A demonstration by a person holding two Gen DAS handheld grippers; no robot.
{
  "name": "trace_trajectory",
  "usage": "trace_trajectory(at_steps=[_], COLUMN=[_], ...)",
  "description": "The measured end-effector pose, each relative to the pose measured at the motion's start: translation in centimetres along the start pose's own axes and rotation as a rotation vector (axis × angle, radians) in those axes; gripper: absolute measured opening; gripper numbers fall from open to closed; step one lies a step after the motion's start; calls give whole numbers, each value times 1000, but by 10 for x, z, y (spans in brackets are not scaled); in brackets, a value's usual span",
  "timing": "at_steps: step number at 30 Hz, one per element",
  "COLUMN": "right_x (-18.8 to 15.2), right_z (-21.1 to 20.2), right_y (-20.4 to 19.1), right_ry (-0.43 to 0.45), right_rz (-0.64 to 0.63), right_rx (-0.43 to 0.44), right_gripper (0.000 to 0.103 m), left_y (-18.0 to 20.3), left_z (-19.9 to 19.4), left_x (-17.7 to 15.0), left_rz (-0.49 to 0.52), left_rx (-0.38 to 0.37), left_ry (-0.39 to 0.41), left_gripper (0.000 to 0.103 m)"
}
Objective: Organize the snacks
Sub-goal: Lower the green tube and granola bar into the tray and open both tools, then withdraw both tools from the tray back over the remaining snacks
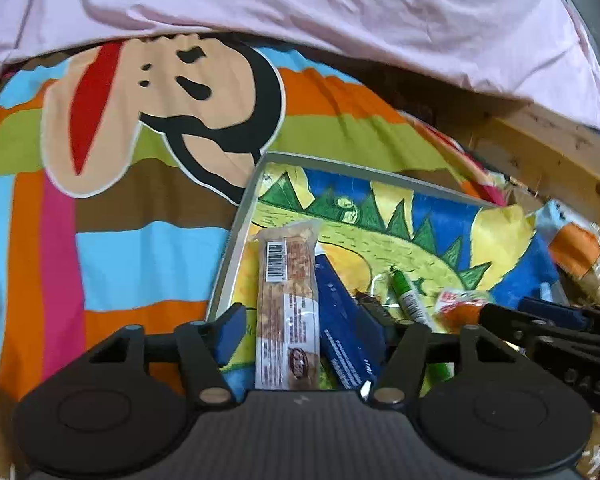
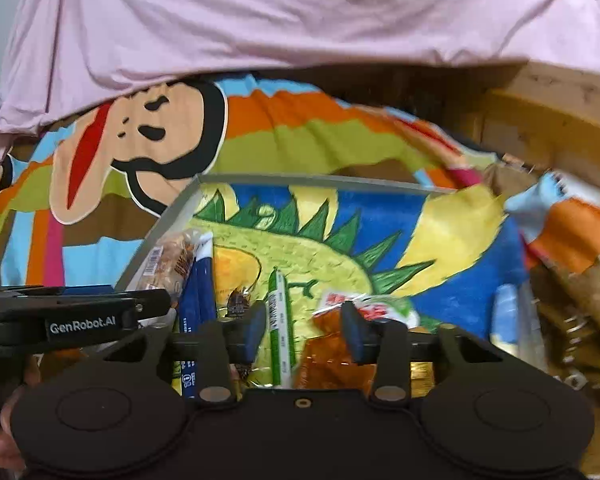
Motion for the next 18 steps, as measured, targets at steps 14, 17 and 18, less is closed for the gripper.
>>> trace_trajectory(at_steps=[14,17,18], right_x=[2,-3,-6], right_z=[-118,-138,-146], right_y=[46,55,58], right_ry=[147,159,168], right_rz=[22,32,34], right_rx=[-2,0,-2], right_gripper=[94,101,102], left_y=[58,65,68], left_z=[-101,-118,-123], left_x=[-6,-14,-16], left_rz=[109,134,139], left_rx=[27,45,49], left_ry=[80,76,75], left_gripper=[102,102,102])
Point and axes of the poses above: each gripper's, at about its wrist camera, not at the fingertips, and z roughly the way its jaws point, y to its right, x to its top, the point moved 5 cm from there along z, roughly the way its jaws point, and after that the axes turned 14 degrees about -x, right-handed, at the moved point
